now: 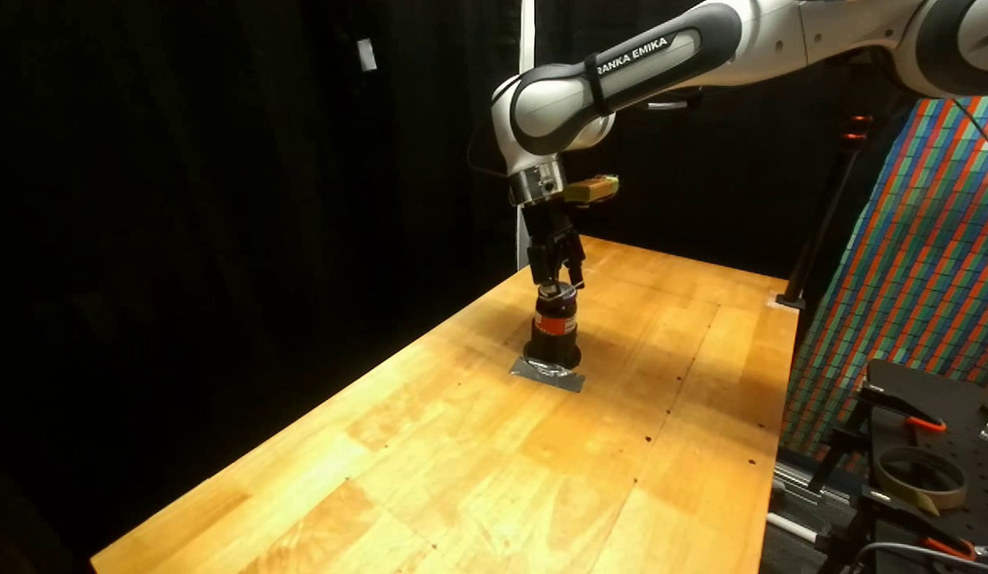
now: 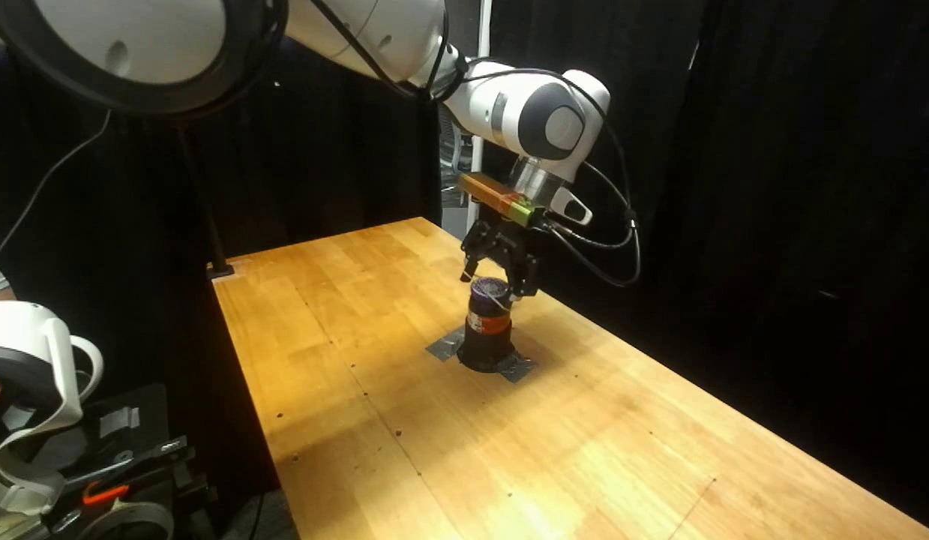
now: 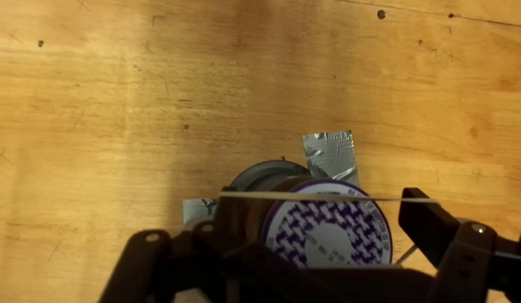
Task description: Put the rubber band around the jar.
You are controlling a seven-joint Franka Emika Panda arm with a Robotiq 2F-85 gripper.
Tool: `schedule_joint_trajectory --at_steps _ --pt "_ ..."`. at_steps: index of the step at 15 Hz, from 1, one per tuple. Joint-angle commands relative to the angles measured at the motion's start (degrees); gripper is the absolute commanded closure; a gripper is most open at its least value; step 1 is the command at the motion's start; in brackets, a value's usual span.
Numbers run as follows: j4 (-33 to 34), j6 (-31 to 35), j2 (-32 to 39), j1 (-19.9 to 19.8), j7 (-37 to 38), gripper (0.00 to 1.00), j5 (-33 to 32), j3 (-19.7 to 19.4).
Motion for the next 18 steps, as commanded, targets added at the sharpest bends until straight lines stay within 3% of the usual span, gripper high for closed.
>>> schedule_joint_trajectory --at_steps 1,7,13,18 --pt "-9.33 2.02 -5.92 -0.49 -2.02 0.0 -0.46 -0.18" --pt "-19.18 9.02 -10.33 -0.77 -3.69 0.0 -1.23 -0.46" --pt "-31.11 28.55 -15.4 -0.4 -2.19 0.0 -4.34 -1.85" --pt "-40.58 40.7 -20.35 -0.39 -2.16 0.0 -5.79 -1.9"
